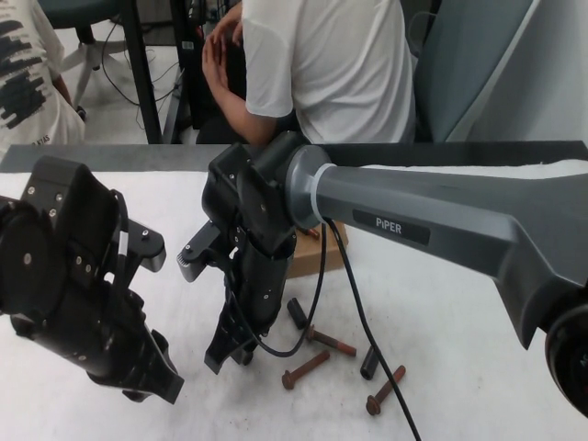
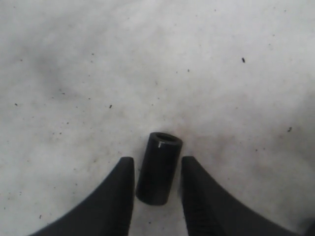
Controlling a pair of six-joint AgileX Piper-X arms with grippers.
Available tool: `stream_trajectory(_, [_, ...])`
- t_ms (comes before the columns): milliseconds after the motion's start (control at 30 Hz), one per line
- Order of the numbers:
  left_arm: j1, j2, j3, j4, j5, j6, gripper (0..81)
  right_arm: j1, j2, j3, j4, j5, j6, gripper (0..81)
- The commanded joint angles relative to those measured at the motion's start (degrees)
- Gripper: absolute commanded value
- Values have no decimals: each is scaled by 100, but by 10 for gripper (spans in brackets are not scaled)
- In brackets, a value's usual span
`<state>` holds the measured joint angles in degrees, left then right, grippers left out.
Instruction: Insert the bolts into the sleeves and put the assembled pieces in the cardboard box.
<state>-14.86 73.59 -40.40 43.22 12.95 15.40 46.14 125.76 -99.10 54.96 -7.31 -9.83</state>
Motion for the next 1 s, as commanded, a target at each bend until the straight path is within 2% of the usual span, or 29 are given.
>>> stream_trajectory(0, [6,6,-2,45,-48,-38,397,-43,-1,-65,-19,9,-11,312])
stream_trajectory(967, [6,6,-2,45,-48,-38,397,-69,-1,-40,178,-205,17,312])
